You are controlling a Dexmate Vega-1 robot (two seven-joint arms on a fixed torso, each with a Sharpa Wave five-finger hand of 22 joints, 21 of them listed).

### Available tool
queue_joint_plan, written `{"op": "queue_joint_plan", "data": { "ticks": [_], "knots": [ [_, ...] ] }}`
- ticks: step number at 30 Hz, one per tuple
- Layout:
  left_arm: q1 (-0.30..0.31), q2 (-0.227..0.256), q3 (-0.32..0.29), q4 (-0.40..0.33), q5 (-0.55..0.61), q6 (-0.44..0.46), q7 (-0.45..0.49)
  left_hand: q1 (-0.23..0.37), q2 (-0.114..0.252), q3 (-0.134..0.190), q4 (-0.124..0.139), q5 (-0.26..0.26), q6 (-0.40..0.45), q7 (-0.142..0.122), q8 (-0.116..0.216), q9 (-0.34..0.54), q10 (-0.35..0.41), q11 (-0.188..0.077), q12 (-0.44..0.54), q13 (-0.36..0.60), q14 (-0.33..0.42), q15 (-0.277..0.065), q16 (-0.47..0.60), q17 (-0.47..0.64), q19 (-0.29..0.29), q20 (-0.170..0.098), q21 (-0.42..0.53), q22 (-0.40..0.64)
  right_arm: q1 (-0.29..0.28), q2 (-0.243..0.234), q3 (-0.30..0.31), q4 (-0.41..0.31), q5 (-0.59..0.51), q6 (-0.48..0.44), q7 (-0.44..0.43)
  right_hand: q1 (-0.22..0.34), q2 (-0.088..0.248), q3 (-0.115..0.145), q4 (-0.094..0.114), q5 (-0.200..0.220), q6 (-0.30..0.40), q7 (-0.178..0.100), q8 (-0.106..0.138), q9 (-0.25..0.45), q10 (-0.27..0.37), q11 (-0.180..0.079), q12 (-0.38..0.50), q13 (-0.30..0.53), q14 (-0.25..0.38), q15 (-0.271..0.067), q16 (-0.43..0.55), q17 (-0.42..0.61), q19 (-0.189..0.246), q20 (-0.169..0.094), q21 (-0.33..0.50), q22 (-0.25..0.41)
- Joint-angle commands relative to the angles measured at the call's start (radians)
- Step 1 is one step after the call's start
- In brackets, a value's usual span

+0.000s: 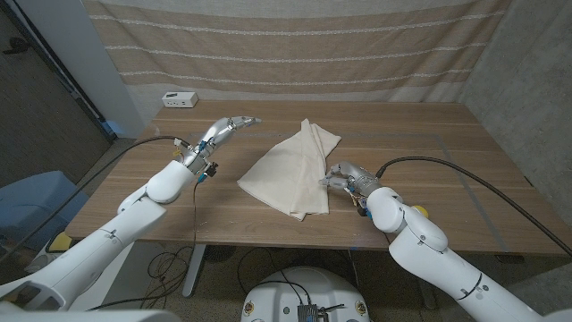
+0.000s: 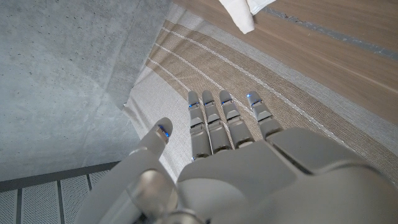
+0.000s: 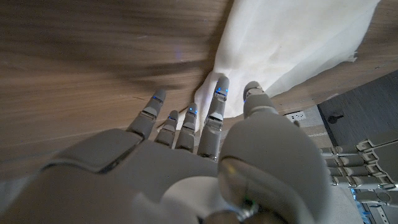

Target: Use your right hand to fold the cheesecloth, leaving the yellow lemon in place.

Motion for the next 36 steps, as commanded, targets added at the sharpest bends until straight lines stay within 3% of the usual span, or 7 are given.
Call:
{"op": "queue_joint_plan", "data": {
  "ticks": [1,4,5,9,22,32,36],
  "knots": [
    [0.026,0.01,-0.014,-0.032,0.009,0.013,0.021,-0.003,0.009,0.003,0.0,-0.001,-0.001,-0.001,-0.003,0.001,0.0,-0.001,0.0,0.002,0.003,0.001,0.008,0.002,-0.003,0.006,0.01,0.004,0.062,-0.122,-0.043,-0.015,0.454,0.033,-0.094,0.001,-0.005,-0.007,0.006,0.003,-0.032,0.008,-0.015,0.001,-0.01,0.011,0.0,0.0,-0.008,0.004,0.005,0.007,-0.007,0.004,0.006,0.0],
    [0.03,0.013,-0.015,-0.04,0.011,0.017,0.023,-0.003,0.01,0.004,0.0,-0.001,-0.001,-0.001,-0.003,0.001,0.0,0.0,0.0,0.002,0.002,0.002,0.008,0.002,-0.002,0.006,0.01,0.004,0.056,-0.14,-0.055,-0.021,0.454,0.055,-0.144,0.0,-0.004,-0.008,0.007,0.002,-0.041,0.014,-0.019,0.001,-0.017,0.01,-0.002,0.0,-0.009,0.004,0.006,0.008,-0.007,0.004,0.006,0.0],
    [0.032,0.014,-0.016,-0.043,0.012,0.02,0.023,-0.003,0.011,0.003,0.0,-0.001,-0.001,-0.001,-0.003,0.001,0.002,0.002,0.001,0.002,0.002,0.002,0.008,0.002,-0.002,0.006,0.01,0.004,0.048,-0.142,-0.054,-0.02,0.457,0.07,-0.167,0.002,-0.003,-0.009,0.009,0.003,-0.118,0.014,-0.053,-0.001,-0.024,0.011,-0.001,0.001,-0.007,0.004,0.011,0.01,-0.007,0.005,0.008,0.0],
    [0.034,0.015,-0.015,-0.051,0.014,0.025,0.022,-0.002,0.011,0.003,-0.001,0.0,-0.003,-0.002,-0.003,0.001,0.001,0.0,0.001,0.002,0.002,0.001,0.008,0.002,-0.003,0.006,0.01,0.004,0.019,-0.153,-0.071,-0.036,0.399,0.094,-0.285,0.007,-0.003,-0.01,0.008,0.003,-0.228,0.007,-0.092,0.001,-0.05,0.018,-0.004,0.001,0.011,-0.007,0.019,0.012,0.007,0.005,0.015,0.0],
    [0.026,0.018,-0.007,-0.067,0.017,0.037,0.005,0.002,0.005,0.001,-0.009,-0.001,-0.002,-0.002,-0.002,0.001,0.0,-0.002,0.001,0.002,0.006,0.002,0.01,0.001,-0.003,0.006,0.011,0.004,0.063,-0.14,-0.24,-0.09,0.095,-0.179,-0.451,-0.034,-0.022,-0.033,0.028,-0.002,-0.259,0.004,-0.091,0.004,-0.091,0.018,-0.009,0.002,0.041,-0.023,0.03,0.017,0.028,0.015,0.023,0.002],
    [0.012,0.008,-0.002,-0.058,0.013,0.022,-0.003,-0.002,0.0,-0.002,-0.01,-0.002,0.001,-0.001,-0.001,0.001,0.003,0.0,0.003,0.002,0.01,-0.001,0.011,0.001,-0.002,0.008,0.012,0.004,0.219,-0.126,-0.426,-0.096,-0.058,-0.469,-0.313,-0.087,-0.043,-0.063,0.05,-0.009,-0.237,-0.012,-0.075,0.006,-0.115,0.012,-0.007,0.003,0.025,-0.022,0.024,0.021,0.017,0.013,0.019,0.003],
    [0.014,0.007,-0.004,-0.057,0.013,0.019,0.001,-0.003,-0.002,-0.003,-0.01,-0.002,0.001,-0.001,-0.001,0.001,0.001,0.0,0.002,0.003,0.01,0.0,0.011,0.001,-0.001,0.008,0.012,0.004,0.265,-0.13,-0.456,-0.086,-0.037,-0.493,-0.257,-0.114,-0.051,-0.077,0.062,-0.008,-0.209,-0.009,-0.063,0.007,-0.108,0.011,0.0,0.003,0.009,-0.012,0.019,0.024,-0.007,0.016,0.01,0.003]
  ]
}}
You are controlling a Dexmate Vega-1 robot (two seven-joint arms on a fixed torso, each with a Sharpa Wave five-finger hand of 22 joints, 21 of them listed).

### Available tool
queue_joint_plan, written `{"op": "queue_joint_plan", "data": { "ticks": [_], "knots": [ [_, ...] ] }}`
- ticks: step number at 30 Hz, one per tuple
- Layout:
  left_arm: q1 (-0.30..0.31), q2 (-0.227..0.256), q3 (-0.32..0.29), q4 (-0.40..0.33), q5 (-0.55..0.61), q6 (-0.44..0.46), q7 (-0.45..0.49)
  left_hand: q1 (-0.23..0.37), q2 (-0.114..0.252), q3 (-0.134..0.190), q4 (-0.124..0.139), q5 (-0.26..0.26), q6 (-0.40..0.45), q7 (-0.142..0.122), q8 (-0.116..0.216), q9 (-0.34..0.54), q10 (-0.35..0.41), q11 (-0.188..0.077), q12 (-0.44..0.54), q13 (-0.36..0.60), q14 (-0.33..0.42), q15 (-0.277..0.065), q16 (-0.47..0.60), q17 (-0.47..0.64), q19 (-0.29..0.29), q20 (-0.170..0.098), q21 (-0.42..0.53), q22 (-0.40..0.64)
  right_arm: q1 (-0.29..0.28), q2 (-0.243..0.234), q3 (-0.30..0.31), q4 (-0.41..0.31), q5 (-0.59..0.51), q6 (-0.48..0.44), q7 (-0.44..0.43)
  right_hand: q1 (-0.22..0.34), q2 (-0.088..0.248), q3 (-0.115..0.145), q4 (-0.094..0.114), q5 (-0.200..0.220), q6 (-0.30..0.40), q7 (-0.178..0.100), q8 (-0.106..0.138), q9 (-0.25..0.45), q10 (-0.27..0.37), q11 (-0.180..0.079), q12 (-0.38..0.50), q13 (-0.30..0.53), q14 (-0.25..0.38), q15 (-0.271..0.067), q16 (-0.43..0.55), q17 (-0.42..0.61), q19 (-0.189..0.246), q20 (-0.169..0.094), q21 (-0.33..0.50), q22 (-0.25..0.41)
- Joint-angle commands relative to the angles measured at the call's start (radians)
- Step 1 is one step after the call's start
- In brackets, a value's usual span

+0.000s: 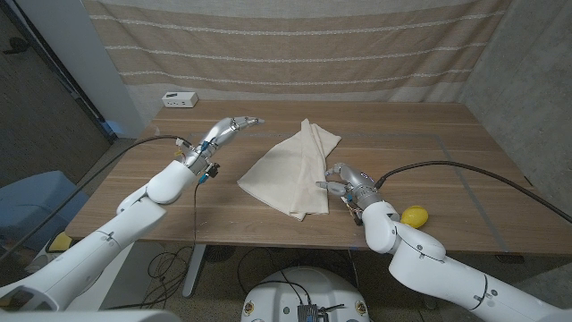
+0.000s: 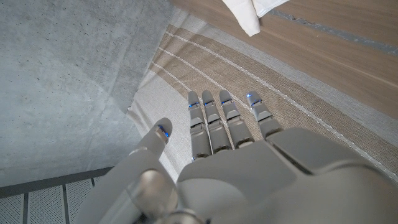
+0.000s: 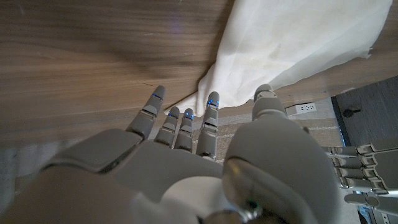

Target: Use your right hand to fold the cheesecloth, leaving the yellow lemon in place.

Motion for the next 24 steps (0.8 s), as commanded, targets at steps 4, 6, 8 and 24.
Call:
{"op": "queue_joint_plan", "data": {
  "ticks": [4,6,8,24],
  "knots": [
    [0.0,-0.004,-0.004,-0.001,0.0,-0.008,0.005,-0.004,-0.002,0.001,-0.006,-0.002,0.001,0.001,-0.001,0.001,0.0,-0.001,0.002,0.003,0.01,0.001,0.005,0.001,0.0,0.008,0.005,0.004,0.155,-0.007,-0.148,0.006,-0.05,-0.189,0.131,-0.037,0.003,-0.017,0.014,0.001,0.045,0.001,0.019,0.004,0.002,0.002,0.009,0.003,-0.031,0.01,-0.009,0.008,-0.043,0.005,-0.016,0.004],
    [0.001,-0.005,-0.006,0.0,-0.001,-0.01,0.007,-0.004,-0.002,0.001,-0.006,-0.002,0.001,0.001,-0.001,0.001,0.0,-0.001,0.002,0.003,0.01,0.001,0.004,0.001,-0.001,0.008,0.005,0.004,0.165,-0.013,-0.152,0.006,-0.04,-0.179,0.139,-0.042,0.004,-0.018,0.016,0.001,0.055,0.006,0.022,0.004,0.004,-0.001,0.01,0.002,-0.036,0.013,-0.01,0.008,-0.045,0.005,-0.016,0.004],
    [0.0,-0.004,-0.007,0.0,0.002,-0.008,0.009,-0.005,-0.002,0.001,-0.006,-0.002,0.001,0.0,-0.001,0.001,0.001,0.001,0.002,0.003,0.01,0.0,0.004,0.001,0.0,0.008,0.005,0.004,0.159,-0.013,-0.127,0.006,-0.004,-0.158,0.144,-0.045,0.005,-0.019,0.018,0.001,0.061,0.004,0.024,0.004,0.005,-0.001,0.011,0.002,-0.042,0.015,-0.012,0.009,-0.052,0.005,-0.018,0.004],
    [-0.035,-0.017,0.009,0.039,-0.004,-0.006,-0.01,-0.007,0.002,0.004,-0.002,-0.003,-0.002,0.001,-0.002,0.001,-0.006,0.001,0.0,0.003,0.01,-0.001,0.004,0.002,0.0,0.009,0.006,0.004,0.088,-0.059,0.072,0.048,0.313,0.149,0.185,-0.006,0.039,0.004,-0.006,0.014,0.194,0.024,0.067,-0.001,0.039,0.005,0.023,0.0,-0.074,0.032,-0.018,0.004,-0.085,0.011,-0.017,0.004]
  ]
}}
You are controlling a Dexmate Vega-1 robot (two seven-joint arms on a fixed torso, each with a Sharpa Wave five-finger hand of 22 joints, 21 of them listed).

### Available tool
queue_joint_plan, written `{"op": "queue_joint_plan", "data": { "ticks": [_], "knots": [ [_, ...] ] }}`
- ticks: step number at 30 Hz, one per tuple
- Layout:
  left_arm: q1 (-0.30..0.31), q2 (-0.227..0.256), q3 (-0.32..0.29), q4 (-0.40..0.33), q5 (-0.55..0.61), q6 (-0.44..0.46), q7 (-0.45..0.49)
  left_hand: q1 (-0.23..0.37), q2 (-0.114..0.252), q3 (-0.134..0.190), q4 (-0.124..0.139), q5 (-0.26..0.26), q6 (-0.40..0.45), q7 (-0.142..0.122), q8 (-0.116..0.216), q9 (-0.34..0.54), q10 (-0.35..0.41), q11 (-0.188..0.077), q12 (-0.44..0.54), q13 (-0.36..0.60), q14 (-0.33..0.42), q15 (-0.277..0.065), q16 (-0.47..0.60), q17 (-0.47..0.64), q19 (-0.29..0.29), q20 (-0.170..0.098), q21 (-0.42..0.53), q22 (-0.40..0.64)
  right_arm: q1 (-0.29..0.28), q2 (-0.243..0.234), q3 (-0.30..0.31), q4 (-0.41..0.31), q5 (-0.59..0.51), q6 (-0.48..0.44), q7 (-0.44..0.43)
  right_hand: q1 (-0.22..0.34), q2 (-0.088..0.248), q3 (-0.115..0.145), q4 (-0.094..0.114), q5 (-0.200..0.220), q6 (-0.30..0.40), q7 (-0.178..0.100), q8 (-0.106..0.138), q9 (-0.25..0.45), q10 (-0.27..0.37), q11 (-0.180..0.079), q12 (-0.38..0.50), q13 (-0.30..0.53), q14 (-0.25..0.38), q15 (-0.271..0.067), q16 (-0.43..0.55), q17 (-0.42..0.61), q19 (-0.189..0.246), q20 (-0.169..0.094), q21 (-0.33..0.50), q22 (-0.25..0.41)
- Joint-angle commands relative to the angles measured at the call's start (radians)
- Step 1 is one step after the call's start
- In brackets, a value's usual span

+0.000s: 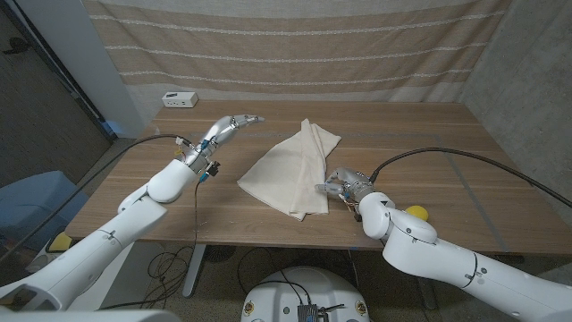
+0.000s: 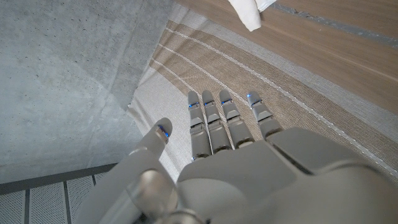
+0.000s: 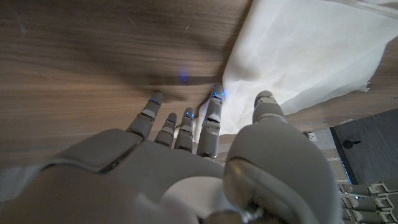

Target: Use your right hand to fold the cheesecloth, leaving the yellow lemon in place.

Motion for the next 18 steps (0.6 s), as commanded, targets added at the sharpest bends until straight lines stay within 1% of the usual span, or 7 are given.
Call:
{"op": "queue_joint_plan", "data": {
  "ticks": [1,5,7,10,15,17,18],
  "knots": [
    [-0.024,-0.007,0.012,0.022,0.0,0.007,-0.011,-0.007,0.003,0.004,-0.003,-0.003,-0.002,-0.001,-0.002,0.001,-0.006,0.001,0.0,0.003,0.01,-0.002,0.004,0.001,0.001,0.009,0.006,0.004,-0.046,-0.023,0.127,0.039,0.211,0.206,0.02,0.027,0.009,0.011,-0.016,0.007,0.025,0.003,0.009,0.002,0.015,0.001,0.008,-0.001,-0.007,0.007,0.0,-0.003,-0.002,-0.004,0.001,0.0],
    [-0.03,-0.008,0.015,0.027,0.002,0.012,-0.01,-0.006,0.005,0.006,-0.003,-0.002,-0.002,0.002,-0.002,0.001,-0.006,0.001,0.001,0.003,0.009,-0.001,0.003,0.001,0.001,0.008,0.006,0.004,-0.112,0.001,0.254,0.113,0.416,0.369,0.044,0.062,0.011,0.025,-0.039,0.014,0.038,-0.002,0.012,0.001,0.019,-0.004,0.008,-0.002,0.0,0.0,0.002,-0.007,0.009,-0.011,0.007,0.0],
    [-0.031,-0.008,0.015,0.03,0.002,0.014,-0.008,-0.005,0.007,0.006,-0.004,-0.002,-0.004,0.0,-0.002,0.001,-0.008,0.0,0.0,0.003,0.009,-0.001,0.004,0.001,0.001,0.008,0.006,0.004,-0.12,0.005,0.267,0.13,0.445,0.405,0.035,0.101,0.017,0.04,-0.061,0.019,0.04,0.007,0.012,0.002,0.011,0.008,0.003,-0.002,-0.009,0.01,0.0,-0.011,0.006,-0.014,0.008,-0.001],
    [-0.032,-0.008,0.015,0.034,0.001,0.014,-0.006,-0.002,0.008,0.006,-0.006,-0.002,-0.004,-0.002,-0.002,0.001,-0.007,-0.006,0.001,0.003,0.009,-0.001,0.004,0.001,0.0,0.008,0.007,0.004,-0.102,0.002,0.249,0.141,0.446,0.415,0.034,0.132,0.013,0.049,-0.076,0.022,0.07,0.011,0.025,0.003,0.018,0.005,0.005,-0.002,-0.005,0.009,0.002,-0.014,0.017,-0.018,0.013,-0.001],
    [-0.033,-0.009,0.013,0.043,-0.003,0.007,-0.003,0.0,0.011,0.006,-0.007,-0.001,-0.003,-0.003,-0.002,0.001,-0.009,-0.008,0.0,0.003,0.009,-0.001,0.005,0.002,0.002,0.007,0.007,0.004,-0.048,0.003,0.186,0.144,0.403,0.37,0.033,0.208,-0.014,0.059,-0.097,0.032,0.158,-0.002,0.078,0.021,0.041,-0.012,0.009,-0.003,0.003,-0.001,0.006,-0.019,0.027,-0.025,0.018,-0.002],
    [-0.033,-0.008,0.013,0.046,-0.005,0.006,-0.002,0.0,0.013,0.006,-0.007,-0.001,-0.005,-0.002,-0.002,0.001,-0.008,-0.007,0.0,0.003,0.009,0.0,0.005,0.003,0.003,0.007,0.008,0.004,-0.032,0.006,0.168,0.144,0.391,0.355,0.033,0.233,-0.019,0.064,-0.099,0.037,0.17,-0.007,0.089,0.027,0.047,-0.013,0.01,-0.003,0.01,-0.004,0.009,-0.02,0.038,-0.029,0.022,-0.002],
    [-0.034,-0.008,0.012,0.048,-0.006,0.007,-0.002,0.001,0.013,0.006,-0.008,-0.001,-0.004,-0.002,-0.002,0.001,-0.008,-0.007,0.0,0.003,0.009,0.0,0.005,0.003,0.003,0.007,0.008,0.004,-0.026,0.006,0.16,0.144,0.382,0.35,0.03,0.261,-0.018,0.071,-0.098,0.043,0.189,-0.009,0.106,0.034,0.064,-0.016,0.014,-0.003,0.015,-0.007,0.012,-0.019,0.042,-0.031,0.023,-0.002]
  ]
}}
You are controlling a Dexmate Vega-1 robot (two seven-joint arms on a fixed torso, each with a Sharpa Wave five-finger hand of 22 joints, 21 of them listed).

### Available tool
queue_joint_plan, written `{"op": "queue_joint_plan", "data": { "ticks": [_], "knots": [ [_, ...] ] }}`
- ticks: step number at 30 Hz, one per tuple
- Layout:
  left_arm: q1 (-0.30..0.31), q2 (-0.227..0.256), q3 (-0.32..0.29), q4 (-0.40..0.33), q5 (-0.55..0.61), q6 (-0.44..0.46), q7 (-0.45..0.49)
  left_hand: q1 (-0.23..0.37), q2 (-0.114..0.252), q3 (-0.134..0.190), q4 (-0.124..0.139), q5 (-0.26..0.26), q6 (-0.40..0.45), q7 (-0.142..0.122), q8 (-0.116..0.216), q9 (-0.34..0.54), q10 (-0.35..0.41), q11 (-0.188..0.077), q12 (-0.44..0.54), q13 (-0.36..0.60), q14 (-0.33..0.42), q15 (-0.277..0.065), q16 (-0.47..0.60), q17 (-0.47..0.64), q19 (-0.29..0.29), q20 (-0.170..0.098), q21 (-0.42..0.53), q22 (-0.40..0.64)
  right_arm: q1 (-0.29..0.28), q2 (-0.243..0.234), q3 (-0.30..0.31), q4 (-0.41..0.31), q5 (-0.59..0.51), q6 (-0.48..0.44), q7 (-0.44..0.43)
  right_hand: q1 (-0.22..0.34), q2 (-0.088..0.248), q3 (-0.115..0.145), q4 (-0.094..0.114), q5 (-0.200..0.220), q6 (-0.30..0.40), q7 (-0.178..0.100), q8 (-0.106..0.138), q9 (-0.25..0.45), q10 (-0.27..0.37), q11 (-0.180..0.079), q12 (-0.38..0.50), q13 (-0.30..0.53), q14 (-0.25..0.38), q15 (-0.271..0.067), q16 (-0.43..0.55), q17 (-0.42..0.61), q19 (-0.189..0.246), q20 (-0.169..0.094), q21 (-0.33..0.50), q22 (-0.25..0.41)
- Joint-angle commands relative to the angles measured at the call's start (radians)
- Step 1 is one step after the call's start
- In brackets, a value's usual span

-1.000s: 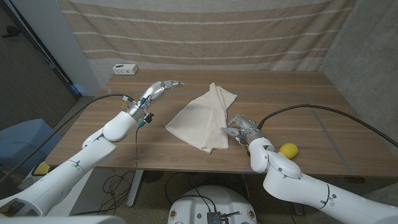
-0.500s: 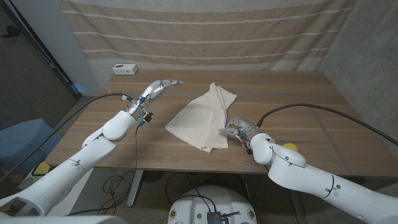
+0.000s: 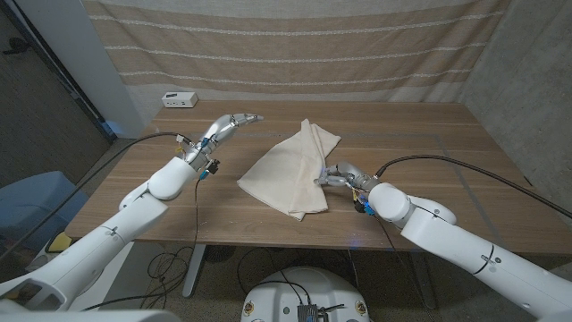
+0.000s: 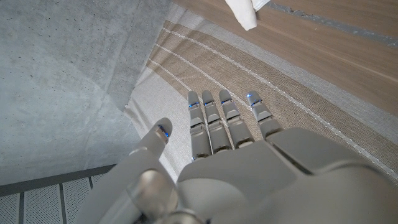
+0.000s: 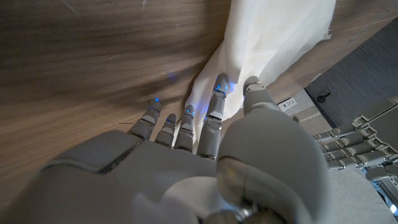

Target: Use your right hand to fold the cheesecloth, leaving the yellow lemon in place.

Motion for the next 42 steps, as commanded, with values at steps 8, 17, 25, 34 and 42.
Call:
{"op": "queue_joint_plan", "data": {
  "ticks": [8,17,25,34,42],
  "knots": [
    [-0.018,-0.003,0.004,0.038,-0.011,-0.011,-0.002,0.001,0.014,0.003,-0.004,-0.001,-0.005,-0.003,-0.002,0.001,-0.005,-0.001,0.0,0.003,0.004,0.007,0.005,0.003,0.002,0.007,0.008,0.004,0.147,0.001,-0.153,0.009,-0.078,-0.113,0.034,0.064,-0.057,-0.016,0.05,0.03,-0.055,0.003,0.032,0.027,0.063,0.001,0.001,0.003,0.025,0.002,0.022,0.016,0.041,0.012,0.016,0.009],
    [-0.042,-0.013,0.015,0.067,-0.011,-0.024,-0.014,0.006,0.017,0.004,-0.008,0.0,-0.003,-0.004,-0.001,0.001,-0.005,-0.001,0.0,0.002,0.005,0.005,0.006,0.003,0.003,0.007,0.009,0.004,0.197,-0.004,-0.209,-0.013,-0.139,-0.205,0.053,-0.08,-0.076,-0.082,0.123,0.029,-0.105,0.039,-0.012,-0.002,0.042,0.02,-0.006,0.006,0.007,0.015,0.018,0.024,0.006,0.034,0.006,0.012],
    [-0.06,-0.018,0.026,0.086,-0.015,-0.035,-0.029,0.011,0.016,0.005,-0.015,0.001,-0.003,-0.005,-0.001,0.001,-0.005,-0.001,0.0,0.002,0.005,0.005,0.006,0.002,0.003,0.006,0.009,0.004,0.278,0.007,-0.37,-0.043,-0.349,-0.414,0.029,-0.119,-0.087,-0.109,0.136,0.041,-0.245,0.015,-0.081,-0.011,0.003,0.02,-0.011,0.007,0.031,0.004,0.027,0.026,0.053,0.038,0.029,0.013],
    [-0.09,-0.029,0.043,0.114,-0.018,-0.046,-0.053,0.016,0.012,0.001,-0.022,0.0,-0.003,-0.007,-0.001,0.001,-0.004,-0.003,0.001,0.002,0.006,0.003,0.007,0.002,0.003,0.006,0.009,0.004,0.295,0.016,-0.447,-0.041,-0.469,-0.495,-0.028,-0.046,-0.062,-0.086,0.095,0.066,-0.126,0.032,-0.035,-0.008,0.085,0.002,0.019,0.008,0.11,-0.034,0.043,0.016,0.135,0.029,0.055,0.012],
    [-0.101,-0.032,0.049,0.123,-0.022,-0.047,-0.061,0.016,0.008,-0.002,-0.025,-0.001,-0.002,-0.004,0.0,0.001,-0.004,-0.001,0.002,0.002,0.004,0.007,0.006,0.002,0.002,0.006,0.009,0.004,0.292,0.045,-0.498,-0.001,-0.583,-0.546,-0.092,0.143,-0.007,0.002,0.011,0.082,0.03,0.009,0.056,0.015,0.234,-0.048,0.053,0.012,0.281,-0.128,0.074,0.01,0.286,-0.045,0.105,0.013]
  ]
}}
